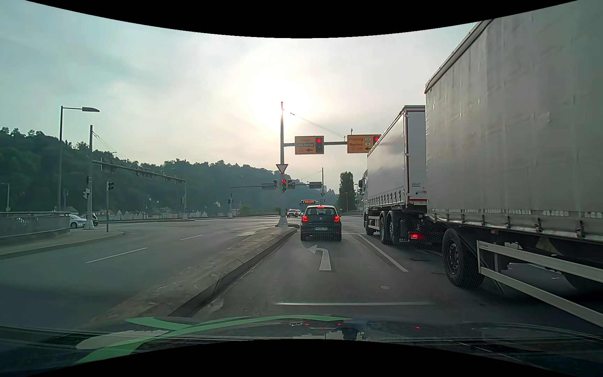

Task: Follow the waypoints while adhering to traffic rules and regulations

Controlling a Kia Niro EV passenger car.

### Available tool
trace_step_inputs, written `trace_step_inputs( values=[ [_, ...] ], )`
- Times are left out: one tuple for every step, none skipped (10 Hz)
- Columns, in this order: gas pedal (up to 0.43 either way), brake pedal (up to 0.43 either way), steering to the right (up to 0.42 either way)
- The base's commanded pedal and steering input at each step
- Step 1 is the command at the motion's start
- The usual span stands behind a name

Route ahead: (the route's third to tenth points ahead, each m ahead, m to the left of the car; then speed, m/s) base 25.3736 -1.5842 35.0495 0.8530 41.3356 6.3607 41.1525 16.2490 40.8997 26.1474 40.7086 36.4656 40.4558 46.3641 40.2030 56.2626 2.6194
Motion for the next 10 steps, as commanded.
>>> trace_step_inputs(
  values=[
    [0.0,0.122,0.006],
    [0.0,0.134,0.006],
    [0.0,0.146,0.006],
    [0.0,0.146,0.006],
    [0.0,0.146,0.006],
    [0.0,0.14,0.006],
    [0.0,0.134,0.006],
    [0.0,0.122,0.006],
    [0.0,0.116,0.006],
    [0.0,0.11,0.007]
  ],
)
